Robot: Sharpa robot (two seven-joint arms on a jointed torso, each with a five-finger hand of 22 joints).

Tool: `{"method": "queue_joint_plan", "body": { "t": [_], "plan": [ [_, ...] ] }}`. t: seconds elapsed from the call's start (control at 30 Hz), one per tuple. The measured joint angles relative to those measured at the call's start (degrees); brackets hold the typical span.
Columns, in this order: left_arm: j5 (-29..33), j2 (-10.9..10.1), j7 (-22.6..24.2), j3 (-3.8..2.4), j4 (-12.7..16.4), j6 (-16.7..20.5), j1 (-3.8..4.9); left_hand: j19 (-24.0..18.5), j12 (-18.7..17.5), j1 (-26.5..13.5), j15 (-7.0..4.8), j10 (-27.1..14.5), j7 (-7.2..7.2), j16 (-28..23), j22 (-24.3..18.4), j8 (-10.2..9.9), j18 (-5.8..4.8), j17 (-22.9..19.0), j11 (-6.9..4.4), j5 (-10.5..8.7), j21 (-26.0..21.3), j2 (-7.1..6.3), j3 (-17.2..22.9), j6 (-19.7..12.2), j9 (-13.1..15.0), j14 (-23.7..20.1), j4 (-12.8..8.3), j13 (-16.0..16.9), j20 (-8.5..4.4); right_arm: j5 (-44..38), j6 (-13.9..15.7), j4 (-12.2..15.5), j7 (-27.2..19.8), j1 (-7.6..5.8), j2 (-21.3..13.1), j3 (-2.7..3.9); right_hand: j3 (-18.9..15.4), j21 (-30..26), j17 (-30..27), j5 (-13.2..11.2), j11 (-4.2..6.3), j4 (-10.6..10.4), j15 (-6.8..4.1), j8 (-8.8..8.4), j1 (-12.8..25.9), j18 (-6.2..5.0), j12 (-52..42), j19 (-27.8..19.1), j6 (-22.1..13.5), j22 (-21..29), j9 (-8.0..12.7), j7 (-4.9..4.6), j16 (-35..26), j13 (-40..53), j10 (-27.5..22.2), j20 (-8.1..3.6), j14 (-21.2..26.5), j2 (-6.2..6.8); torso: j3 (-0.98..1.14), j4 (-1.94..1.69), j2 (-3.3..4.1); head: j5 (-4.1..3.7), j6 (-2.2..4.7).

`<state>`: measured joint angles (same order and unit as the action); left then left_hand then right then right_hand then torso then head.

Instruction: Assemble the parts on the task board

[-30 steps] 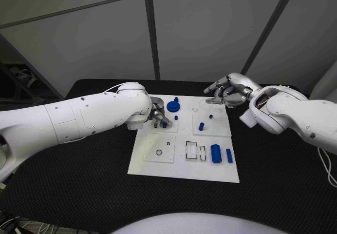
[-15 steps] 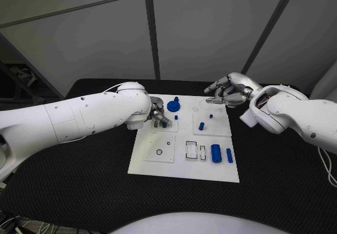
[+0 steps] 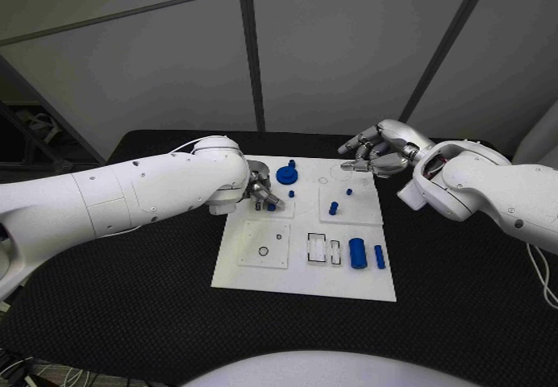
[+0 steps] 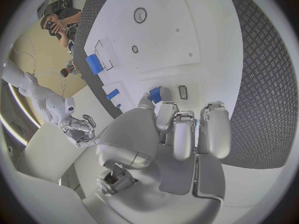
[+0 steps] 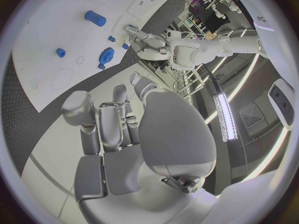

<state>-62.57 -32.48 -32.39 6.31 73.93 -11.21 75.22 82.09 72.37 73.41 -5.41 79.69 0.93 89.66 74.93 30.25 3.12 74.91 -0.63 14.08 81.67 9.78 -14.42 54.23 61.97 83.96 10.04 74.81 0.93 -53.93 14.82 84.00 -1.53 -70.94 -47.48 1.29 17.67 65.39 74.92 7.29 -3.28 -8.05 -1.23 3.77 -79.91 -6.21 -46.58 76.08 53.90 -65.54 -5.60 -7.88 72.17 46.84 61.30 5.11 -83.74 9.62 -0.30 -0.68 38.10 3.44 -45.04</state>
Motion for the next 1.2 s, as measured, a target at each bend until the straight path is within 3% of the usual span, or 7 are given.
{"method": "queue_joint_plan", "body": {
  "t": [0.07,0.27,0.5,0.93,1.07,1.2],
  "plan": [
    [0.0,0.0,-0.1,0.03,0.0,-0.3,-0.02,0.0,0.2,-0.4,0.0,0.0,0.08,0.0,0.0,0.0,0.0,0.0,0.0,-2.4,0.0,-0.38,-0.5,0.3,0.1,0.0,0.8,0.0,0.0,0.0,0.0,0.0,0.0,0.0,0.0,0.0,0.0,0.0,0.0,0.0,0.0,0.0,0.0,0.0,0.0,0.0,0.0,0.0,0.0,0.0,0.0,0.0,0.0,0.0,0.0,0.0,0.0,0.0,0.01,0.0,0.0,-0.03,-0.01],
    [0.1,0.0,-0.4,0.09,-0.2,-0.8,-0.12,0.4,0.6,-2.6,0.0,0.0,0.07,0.0,0.0,0.7,0.0,0.0,0.0,-7.28,0.2,0.05,-2.0,0.3,0.5,0.0,3.2,0.1,0.0,0.0,0.0,0.1,0.0,0.0,-0.1,0.0,0.0,0.0,0.0,0.0,0.0,0.0,0.0,0.0,0.0,0.0,0.0,-0.2,0.0,0.0,0.0,0.0,0.0,-0.1,0.0,0.21,0.0,0.0,0.01,0.0,0.01,-0.03,0.03],
    [0.1,0.0,-0.6,0.1,-0.3,-1.0,-0.12,0.4,0.6,-3.2,0.0,0.0,0.07,0.0,0.0,0.9,0.01,0.0,0.0,-9.47,0.2,0.14,-3.0,0.3,0.7,0.0,5.0,0.2,0.0,0.0,0.0,0.2,0.0,0.0,-0.2,0.0,0.0,0.0,0.0,0.0,0.0,0.0,0.0,0.0,0.0,0.0,0.0,-0.2,0.0,0.0,0.0,0.0,0.0,-0.1,0.0,0.21,0.0,0.0,0.0,0.02,0.01,0.01,-0.01],
    [0.3,-0.2,-0.5,0.18,-0.3,0.4,-0.26,0.4,0.6,-3.1,0.0,0.0,0.07,0.0,0.0,1.4,0.0,0.0,0.0,-9.68,0.2,0.81,-3.0,0.3,1.0,0.0,5.7,0.2,0.0,-0.1,0.0,0.3,0.1,0.0,-0.2,0.0,-0.1,-0.2,0.0,0.0,0.0,-0.1,0.0,0.0,0.0,0.0,0.0,-0.4,0.0,0.0,0.0,0.0,0.0,-0.2,0.0,-0.01,0.0,0.0,-0.01,0.02,0.02,-0.04,0.12],
    [0.6,-0.2,-0.3,0.14,-0.2,0.9,-0.26,0.4,0.6,-1.2,0.03,0.0,0.08,0.0,0.0,1.4,0.0,0.0,0.0,-8.83,0.2,1.51,-1.9,0.2,1.1,0.0,4.6,0.3,0.0,-0.1,0.0,0.3,0.1,0.0,-0.3,0.0,-0.1,-0.2,0.0,0.0,0.0,-0.1,0.0,0.0,0.0,0.0,0.0,-0.4,0.0,0.0,0.0,0.0,0.0,-0.2,0.0,-0.01,0.0,0.0,-0.01,0.02,0.02,-0.04,0.12],
    [1.4,-0.2,0.1,0.02,-0.2,1.2,-0.12,0.4,0.6,2.5,0.07,0.0,0.07,0.0,0.0,1.4,0.01,0.0,0.01,-7.37,0.2,2.82,0.5,0.2,1.1,0.1,2.2,0.3,0.0,-0.1,0.0,0.3,0.1,0.0,-0.3,0.0,-0.1,-0.2,0.0,0.0,0.0,-0.1,0.0,0.0,0.0,0.0,0.0,-0.4,0.0,0.0,0.0,0.0,0.0,-0.2,0.0,-0.01,0.0,0.0,-0.01,-0.01,0.02,-0.03,0.1]
  ]
}}
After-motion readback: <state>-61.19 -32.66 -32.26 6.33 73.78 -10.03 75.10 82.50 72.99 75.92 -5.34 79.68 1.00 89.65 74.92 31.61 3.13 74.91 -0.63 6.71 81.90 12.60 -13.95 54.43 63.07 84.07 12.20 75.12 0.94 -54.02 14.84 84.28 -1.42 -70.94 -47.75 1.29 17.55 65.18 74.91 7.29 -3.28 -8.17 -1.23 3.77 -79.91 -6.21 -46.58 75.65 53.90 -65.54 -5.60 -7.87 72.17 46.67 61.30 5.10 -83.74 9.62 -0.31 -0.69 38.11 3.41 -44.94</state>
